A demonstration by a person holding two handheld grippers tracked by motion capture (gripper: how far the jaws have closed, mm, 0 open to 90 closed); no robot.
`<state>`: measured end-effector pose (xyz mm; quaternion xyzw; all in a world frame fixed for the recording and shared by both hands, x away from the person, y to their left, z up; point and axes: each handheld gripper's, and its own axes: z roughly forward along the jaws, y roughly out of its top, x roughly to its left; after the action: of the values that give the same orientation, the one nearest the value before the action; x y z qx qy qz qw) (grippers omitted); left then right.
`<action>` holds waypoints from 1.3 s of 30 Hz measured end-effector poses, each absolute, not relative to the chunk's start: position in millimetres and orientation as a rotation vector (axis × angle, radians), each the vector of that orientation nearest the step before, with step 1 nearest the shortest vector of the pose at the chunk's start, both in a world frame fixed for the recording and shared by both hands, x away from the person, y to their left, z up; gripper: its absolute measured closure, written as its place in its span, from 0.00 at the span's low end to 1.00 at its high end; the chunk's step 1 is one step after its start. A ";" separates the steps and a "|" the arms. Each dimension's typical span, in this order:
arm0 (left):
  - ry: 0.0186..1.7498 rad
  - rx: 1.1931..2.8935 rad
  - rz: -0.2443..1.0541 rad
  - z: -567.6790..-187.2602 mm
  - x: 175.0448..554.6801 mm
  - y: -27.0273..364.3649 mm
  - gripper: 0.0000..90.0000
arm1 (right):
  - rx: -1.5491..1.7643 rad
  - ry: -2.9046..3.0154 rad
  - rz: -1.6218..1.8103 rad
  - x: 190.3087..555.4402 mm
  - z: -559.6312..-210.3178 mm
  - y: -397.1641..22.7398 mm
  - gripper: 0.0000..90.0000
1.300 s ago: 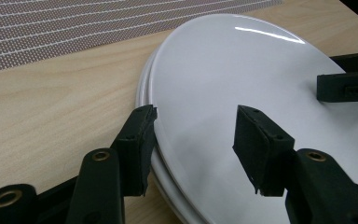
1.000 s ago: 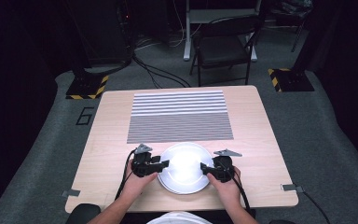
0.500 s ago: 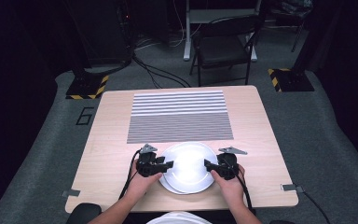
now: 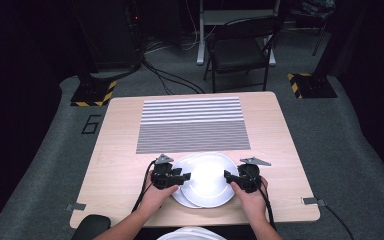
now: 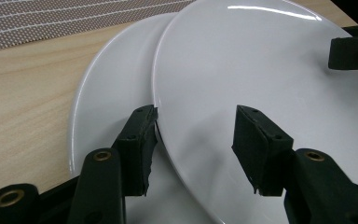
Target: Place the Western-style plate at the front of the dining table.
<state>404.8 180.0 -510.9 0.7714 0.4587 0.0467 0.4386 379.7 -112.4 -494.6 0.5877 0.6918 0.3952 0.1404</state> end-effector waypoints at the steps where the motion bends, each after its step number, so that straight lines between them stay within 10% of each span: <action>1: 1.133 1.923 0.114 -511.0 405.1 179.6 0.54 | 1.692 1.996 1.133 379.4 -494.7 -113.0 0.52; 39: 1.115 1.940 0.117 -511.8 402.1 175.3 0.55 | 1.700 2.015 1.085 343.1 -491.1 -124.4 0.62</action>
<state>402.1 175.3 -511.8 0.7796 0.4478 0.0469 0.4354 343.1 -124.4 -491.1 0.5900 0.6993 0.3766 0.1448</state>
